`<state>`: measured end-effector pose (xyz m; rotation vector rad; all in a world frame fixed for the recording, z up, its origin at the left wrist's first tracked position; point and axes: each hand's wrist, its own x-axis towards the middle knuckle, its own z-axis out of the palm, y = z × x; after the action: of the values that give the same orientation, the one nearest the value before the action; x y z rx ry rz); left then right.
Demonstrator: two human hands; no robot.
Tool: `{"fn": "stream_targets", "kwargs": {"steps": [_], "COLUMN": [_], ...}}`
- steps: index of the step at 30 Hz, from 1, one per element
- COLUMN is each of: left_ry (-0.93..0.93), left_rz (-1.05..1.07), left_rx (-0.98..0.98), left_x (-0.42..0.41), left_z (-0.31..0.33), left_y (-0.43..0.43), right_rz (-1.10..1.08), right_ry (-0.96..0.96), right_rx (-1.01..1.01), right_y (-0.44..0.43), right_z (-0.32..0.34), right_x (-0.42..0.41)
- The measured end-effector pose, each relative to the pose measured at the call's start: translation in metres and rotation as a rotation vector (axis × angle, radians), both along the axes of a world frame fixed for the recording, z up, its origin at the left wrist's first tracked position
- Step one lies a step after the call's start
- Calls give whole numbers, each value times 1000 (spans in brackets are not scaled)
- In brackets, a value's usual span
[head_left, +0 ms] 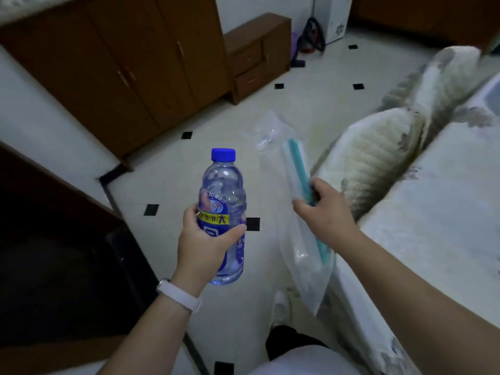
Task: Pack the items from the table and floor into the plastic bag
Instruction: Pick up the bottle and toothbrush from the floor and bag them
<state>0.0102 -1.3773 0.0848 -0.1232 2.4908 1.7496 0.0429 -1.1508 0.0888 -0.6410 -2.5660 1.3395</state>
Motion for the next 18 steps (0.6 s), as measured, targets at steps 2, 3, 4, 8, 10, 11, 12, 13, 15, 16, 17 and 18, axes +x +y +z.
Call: {"fn": "stream_targets", "kwargs": {"steps": [2, 3, 4, 8, 10, 11, 12, 13, 15, 16, 17, 18], "left_ry": [-13, -6, 7, 28, 24, 22, 21, 20, 18, 13, 5, -6], "left_rz": [24, 40, 57, 82, 91, 85, 70, 49, 3, -17, -35, -51], "left_rx": [-21, -25, -21, -13, -9, -9, -13, -21, -34, -34, -25, -7], "left_x": [-35, -52, -67, -118, -142, -155, -169, -182, -208, -221, -235, -249], "left_z": [4, 7, 11, 22, 25, 26, 28, 27, 26, 24, 21, 16], "left_y": [-3, -4, -3, 6, 11, 14, 19, 25, 38, 44, 51, 57], "right_rz": [49, 72, 88, 111, 100, 88, 68, 44, -13, -44, -72, -93], "right_ry": [12, 21, 30, 67, 84, 87, 92, 95, 90, 86, 80, 70], "right_rx": [-67, -90, -97, -104, -120, -130, -140, -145, -152, -156, -153, -149], "right_y": [-2, -1, 0, 12, 22, 28, 34, 41, 53, 58, 62, 67], "right_z": [2, 4, 7, 15, 19, 20, 20, 19, 14, 11, 6, 3], "right_x": [-39, -59, -77, -138, -158, -167, -176, -186, -203, -211, -219, -228]}}
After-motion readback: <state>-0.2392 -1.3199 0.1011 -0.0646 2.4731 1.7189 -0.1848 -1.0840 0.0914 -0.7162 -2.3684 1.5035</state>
